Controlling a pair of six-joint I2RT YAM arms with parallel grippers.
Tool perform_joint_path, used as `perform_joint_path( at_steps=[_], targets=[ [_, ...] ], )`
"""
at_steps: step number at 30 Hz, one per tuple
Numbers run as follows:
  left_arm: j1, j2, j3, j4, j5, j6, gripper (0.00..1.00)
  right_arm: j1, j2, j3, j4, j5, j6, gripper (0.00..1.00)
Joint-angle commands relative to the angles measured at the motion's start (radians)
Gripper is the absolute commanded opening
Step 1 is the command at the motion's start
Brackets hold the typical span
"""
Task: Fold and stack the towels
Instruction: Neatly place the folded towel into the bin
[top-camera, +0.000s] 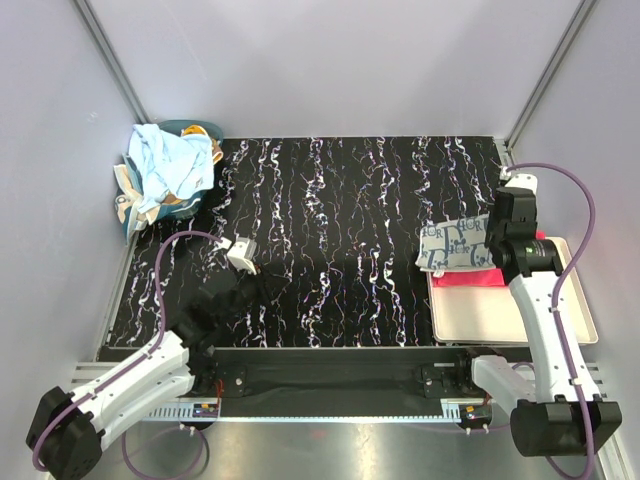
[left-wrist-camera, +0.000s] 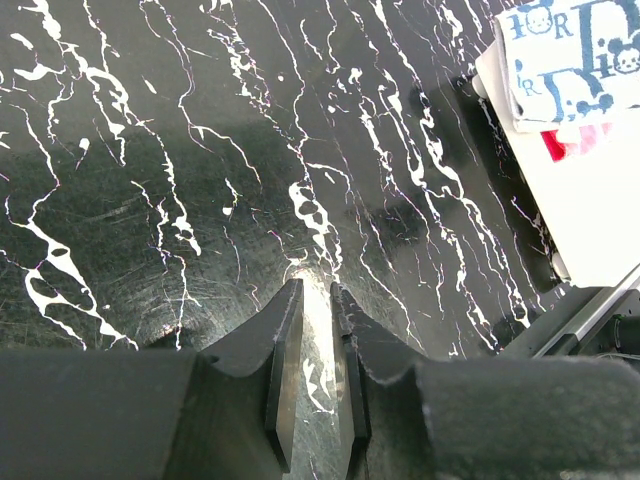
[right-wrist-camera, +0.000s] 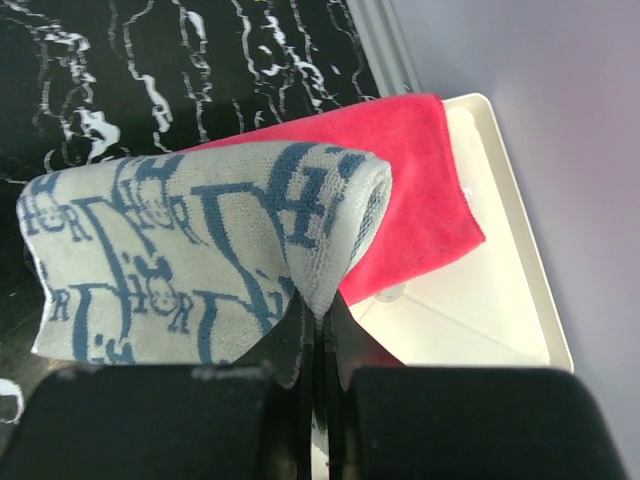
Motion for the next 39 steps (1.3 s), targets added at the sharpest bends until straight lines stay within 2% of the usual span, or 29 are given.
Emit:
perform_joint_path(
  at_steps=[1,12,31,39],
  targets=[
    [-0.004,0.005,-0.011,0.073,0.0,0.003,0.22,-0.056,-0.014,0.034,0.003,-0.044,-0.045,0.0],
    [-0.006,0.022,-0.012,0.088,0.016,0.002,0.22,-0.151,0.03,0.028,0.043,-0.127,-0.038,0.0],
    [-0.006,0.034,-0.014,0.096,0.026,-0.001,0.22,-0.303,0.168,0.021,0.118,-0.184,-0.018,0.0],
    [-0.007,0.029,-0.014,0.091,0.026,-0.003,0.23,-0.323,0.224,0.025,0.126,-0.188,0.005,0.0]
  ],
)
